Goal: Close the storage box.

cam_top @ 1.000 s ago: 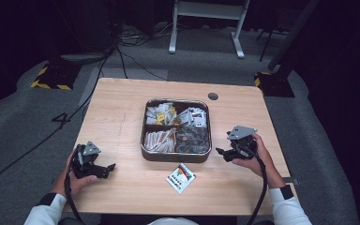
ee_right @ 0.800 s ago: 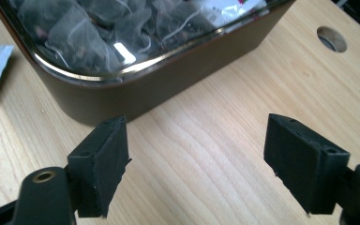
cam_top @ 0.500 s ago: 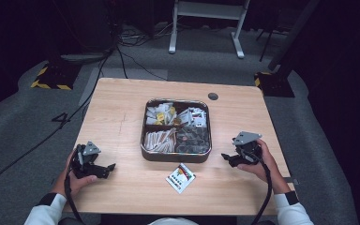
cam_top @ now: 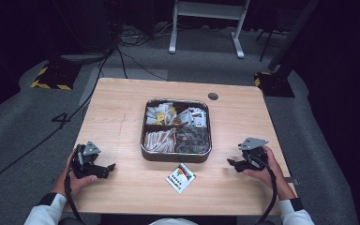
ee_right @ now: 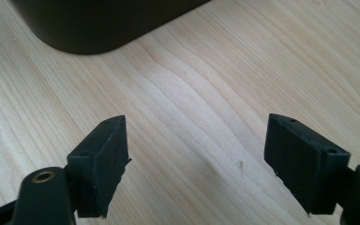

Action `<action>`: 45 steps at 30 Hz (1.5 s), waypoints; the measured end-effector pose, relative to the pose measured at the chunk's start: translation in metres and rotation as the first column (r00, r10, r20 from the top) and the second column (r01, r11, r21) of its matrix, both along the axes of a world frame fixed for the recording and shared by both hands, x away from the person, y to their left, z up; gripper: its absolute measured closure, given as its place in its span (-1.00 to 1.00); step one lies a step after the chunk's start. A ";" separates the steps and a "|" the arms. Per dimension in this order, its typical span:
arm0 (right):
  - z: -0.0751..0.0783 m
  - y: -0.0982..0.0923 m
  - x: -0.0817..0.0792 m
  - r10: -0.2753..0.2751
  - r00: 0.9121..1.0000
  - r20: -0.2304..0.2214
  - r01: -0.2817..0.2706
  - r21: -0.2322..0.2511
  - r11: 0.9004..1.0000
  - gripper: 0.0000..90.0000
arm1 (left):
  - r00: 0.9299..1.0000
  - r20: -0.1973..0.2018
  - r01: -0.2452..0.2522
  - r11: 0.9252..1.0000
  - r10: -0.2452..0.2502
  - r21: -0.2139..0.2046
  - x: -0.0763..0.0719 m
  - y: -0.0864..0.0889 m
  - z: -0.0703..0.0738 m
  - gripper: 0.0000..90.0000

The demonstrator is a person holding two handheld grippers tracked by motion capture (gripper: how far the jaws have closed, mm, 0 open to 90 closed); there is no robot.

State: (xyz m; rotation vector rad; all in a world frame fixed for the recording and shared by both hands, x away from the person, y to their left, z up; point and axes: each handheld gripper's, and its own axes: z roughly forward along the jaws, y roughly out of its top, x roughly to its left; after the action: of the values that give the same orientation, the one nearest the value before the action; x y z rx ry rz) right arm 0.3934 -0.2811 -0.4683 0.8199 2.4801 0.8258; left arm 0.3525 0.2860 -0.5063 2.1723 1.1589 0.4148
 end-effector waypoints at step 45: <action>-0.036 -0.049 -0.017 -0.134 0.990 -0.051 0.141 0.200 0.970 -0.63 | 1.000 0.000 0.000 1.000 0.000 -0.003 0.000 0.000 0.000 -0.99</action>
State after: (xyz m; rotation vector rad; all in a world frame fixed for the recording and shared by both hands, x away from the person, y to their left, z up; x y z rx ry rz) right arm 0.3766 -0.3302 -0.5045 1.0730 2.3650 1.0336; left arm 0.3529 0.2858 -0.5064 2.1702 1.1586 0.4127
